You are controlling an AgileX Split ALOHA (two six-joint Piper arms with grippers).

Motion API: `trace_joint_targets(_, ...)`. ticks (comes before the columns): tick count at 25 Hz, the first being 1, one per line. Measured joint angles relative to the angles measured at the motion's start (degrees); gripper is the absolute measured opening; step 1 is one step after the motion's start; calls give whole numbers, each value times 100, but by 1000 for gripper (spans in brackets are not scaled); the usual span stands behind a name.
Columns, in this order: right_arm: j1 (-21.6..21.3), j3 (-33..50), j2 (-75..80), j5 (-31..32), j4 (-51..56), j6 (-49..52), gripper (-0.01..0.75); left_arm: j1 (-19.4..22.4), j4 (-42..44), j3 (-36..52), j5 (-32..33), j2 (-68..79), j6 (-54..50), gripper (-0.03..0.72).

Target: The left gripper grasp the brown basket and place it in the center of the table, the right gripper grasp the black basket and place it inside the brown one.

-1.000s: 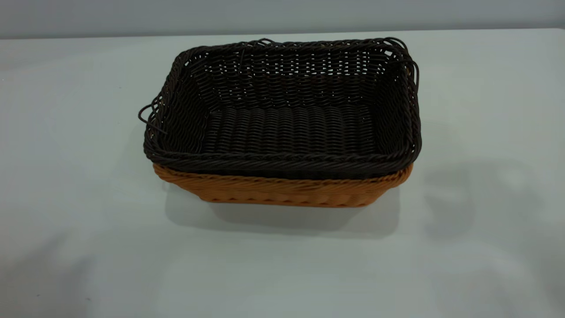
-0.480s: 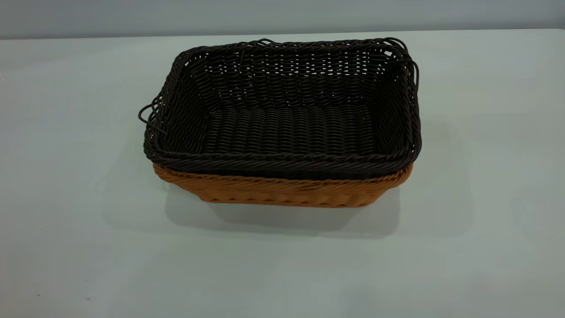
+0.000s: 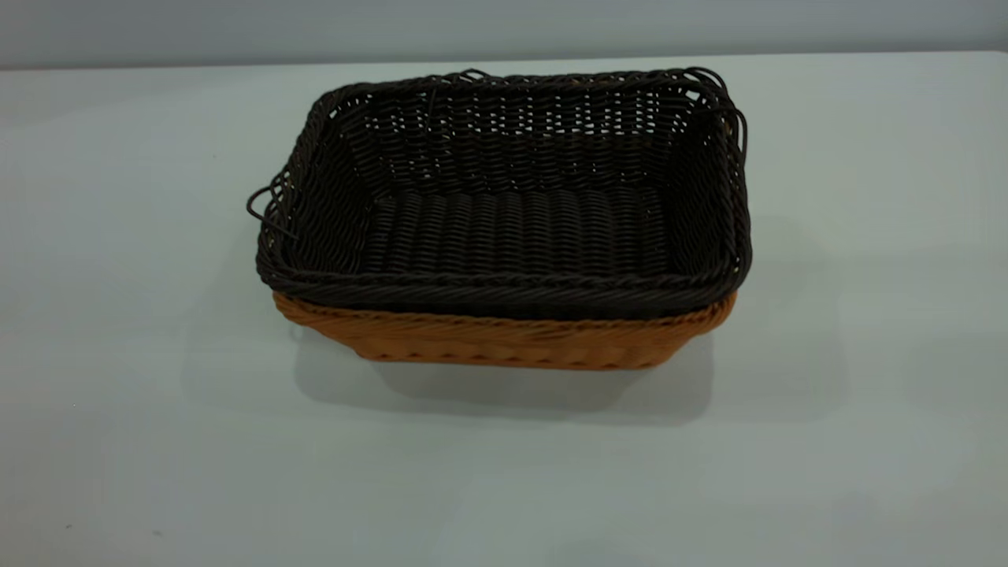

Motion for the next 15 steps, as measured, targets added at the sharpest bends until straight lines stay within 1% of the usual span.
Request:
trace_joint_targets(4, 0, 7, -63, -39, -31, 29, 492, 0, -321, 760, -39, 0, -27, 405)
trace_joint_targets(8, 0, 8, -63, -40, -36, 29, 492, 0, -606, 1415, -240, -5, 34, 405)
trace_joint_targets(10, 0, 8, -63, -45, -42, 29, 492, 0, -738, 1530, -444, -50, 95, 405)
trace_joint_targets(15, 0, 8, -63, -45, -42, 36, 492, 0, -820, 1560, -501, -237, 151, 405)
